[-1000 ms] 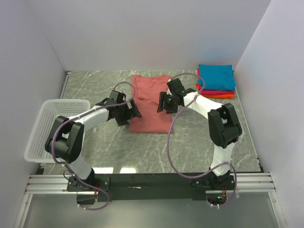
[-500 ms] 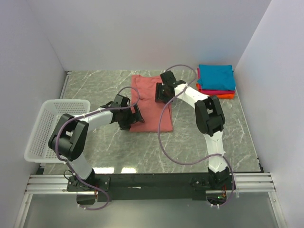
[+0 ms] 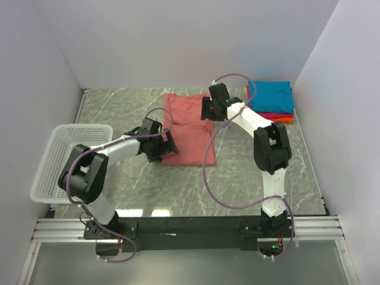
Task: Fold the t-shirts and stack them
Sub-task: Fold the tshirt
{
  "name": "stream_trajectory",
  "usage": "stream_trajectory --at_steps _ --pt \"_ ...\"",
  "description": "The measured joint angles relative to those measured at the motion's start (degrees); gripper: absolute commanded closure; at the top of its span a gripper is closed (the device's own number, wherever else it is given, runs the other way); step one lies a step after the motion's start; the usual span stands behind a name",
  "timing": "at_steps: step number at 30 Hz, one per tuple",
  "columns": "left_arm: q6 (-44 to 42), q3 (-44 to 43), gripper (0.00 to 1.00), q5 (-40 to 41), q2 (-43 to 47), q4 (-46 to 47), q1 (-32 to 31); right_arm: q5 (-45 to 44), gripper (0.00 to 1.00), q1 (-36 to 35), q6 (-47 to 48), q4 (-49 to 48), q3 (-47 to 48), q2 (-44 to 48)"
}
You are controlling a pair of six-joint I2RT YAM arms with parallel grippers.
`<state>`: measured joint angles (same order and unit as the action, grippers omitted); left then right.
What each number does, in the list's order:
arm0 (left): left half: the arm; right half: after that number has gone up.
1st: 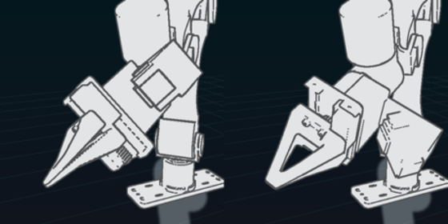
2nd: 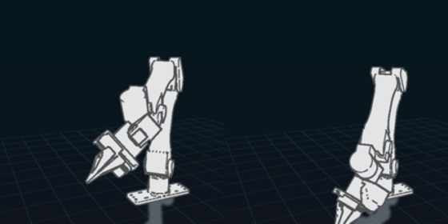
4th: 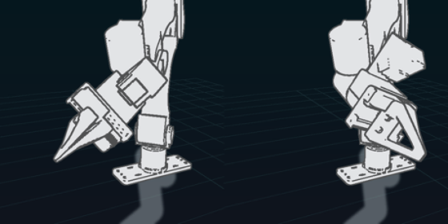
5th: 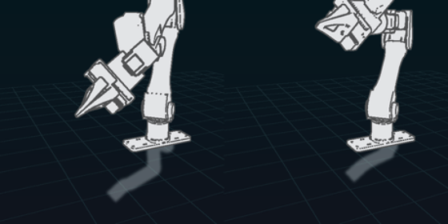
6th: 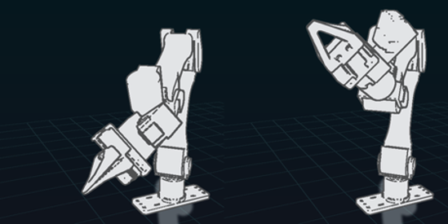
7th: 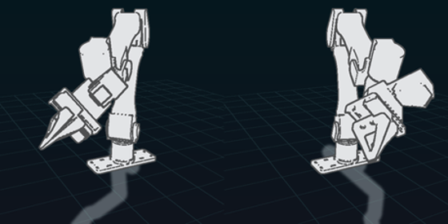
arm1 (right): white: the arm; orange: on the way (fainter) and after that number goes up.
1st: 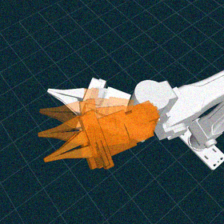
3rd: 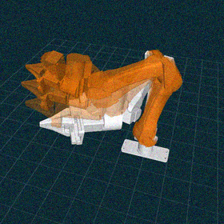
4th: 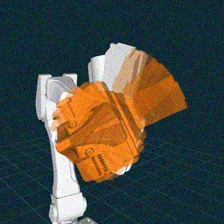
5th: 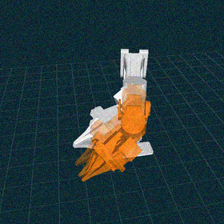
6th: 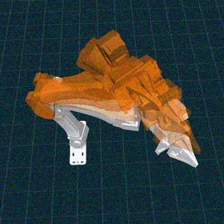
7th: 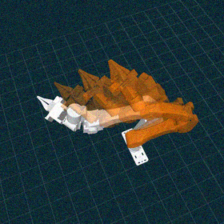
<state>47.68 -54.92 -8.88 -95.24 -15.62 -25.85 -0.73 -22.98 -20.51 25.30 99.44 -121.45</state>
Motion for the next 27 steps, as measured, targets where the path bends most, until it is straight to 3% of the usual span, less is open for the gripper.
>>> stream_trajectory --at_steps 8,10,11,14,21,24,25,27 --pt "0.0 3.8 0.01 4.1 5.9 -1.9 0.1 5.4 0.34 0.0 -5.7 -4.3 -31.8 23.2" --pt "0.1 4.6 0.05 4.8 6.0 -2.1 0.2 7.3 0.36 0.0 -7.3 -5.6 -37.3 26.6" --pt "0.1 5.0 0.17 5.2 6.0 -2.1 0.2 8.4 0.38 0.0 -8.3 -6.3 -39.8 27.8" --pt "0.4 5.2 0.37 5.8 4.9 -2.5 0.2 11.3 0.43 0.0 -10.5 -8.4 -45.7 28.8" --pt "1.7 6.2 0.69 5.8 3.1 -1.2 0.3 16.9 0.53 0.0 -14.2 -11.1 -51.7 28.7" --pt "1.8 6.7 0.88 5.7 2.6 -0.2 0.3 17.9 0.61 0.0 -15.1 -12.4 -52.4 28.5" --pt "1.8 6.7 0.99 5.5 2.4 0.1 0.3 18.2 0.64 0.0 -15.4 -12.8 -52.6 28.4" --pt "1.7 6.7 0.99 5.2 2.2 0.6 0.3 18.7 0.68 -0.2 -15.9 -13.3 -52.9 28.2"
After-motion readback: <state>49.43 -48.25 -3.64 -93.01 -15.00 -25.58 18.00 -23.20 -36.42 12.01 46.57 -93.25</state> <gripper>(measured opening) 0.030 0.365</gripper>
